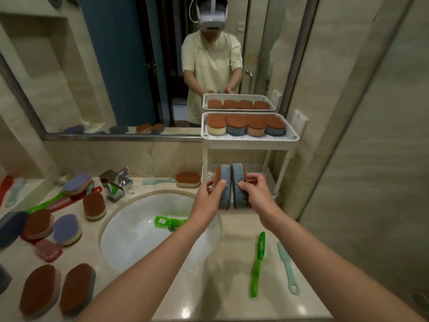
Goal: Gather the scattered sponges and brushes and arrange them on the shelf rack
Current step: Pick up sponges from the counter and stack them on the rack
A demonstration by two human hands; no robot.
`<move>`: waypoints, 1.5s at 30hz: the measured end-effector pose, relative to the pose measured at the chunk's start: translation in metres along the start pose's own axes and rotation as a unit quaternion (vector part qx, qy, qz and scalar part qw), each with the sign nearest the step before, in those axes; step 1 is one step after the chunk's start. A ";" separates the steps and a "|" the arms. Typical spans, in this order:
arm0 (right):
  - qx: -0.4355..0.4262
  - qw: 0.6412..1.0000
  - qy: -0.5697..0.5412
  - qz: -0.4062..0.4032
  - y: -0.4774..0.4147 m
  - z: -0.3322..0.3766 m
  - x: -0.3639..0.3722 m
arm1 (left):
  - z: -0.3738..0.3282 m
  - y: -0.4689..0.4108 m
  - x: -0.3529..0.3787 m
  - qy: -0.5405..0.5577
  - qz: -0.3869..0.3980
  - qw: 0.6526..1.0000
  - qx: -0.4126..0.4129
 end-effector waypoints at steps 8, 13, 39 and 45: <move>-0.102 0.993 0.055 -0.022 -0.025 0.093 -0.047 | -0.085 -0.032 0.041 -0.018 0.054 0.994 0.092; -0.159 0.980 0.109 -0.053 -0.048 0.142 -0.069 | -0.141 -0.056 0.059 -0.047 0.097 0.978 0.177; -0.200 0.875 0.415 -0.148 -0.133 0.134 -0.075 | -0.138 -0.129 0.093 -0.518 0.106 0.794 0.301; -0.183 0.866 0.444 -0.138 -0.136 0.120 -0.068 | -0.131 -0.128 0.097 -0.542 0.106 0.773 0.311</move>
Point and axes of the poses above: each hand's wrist, its own y-axis away from the middle knuckle, its own x-axis out of the palm, z = x × y, the point moved 10 cm from there along -y, towards the middle knuckle, and after that the axes turned 10 degrees about y, right-handed, at the moved point
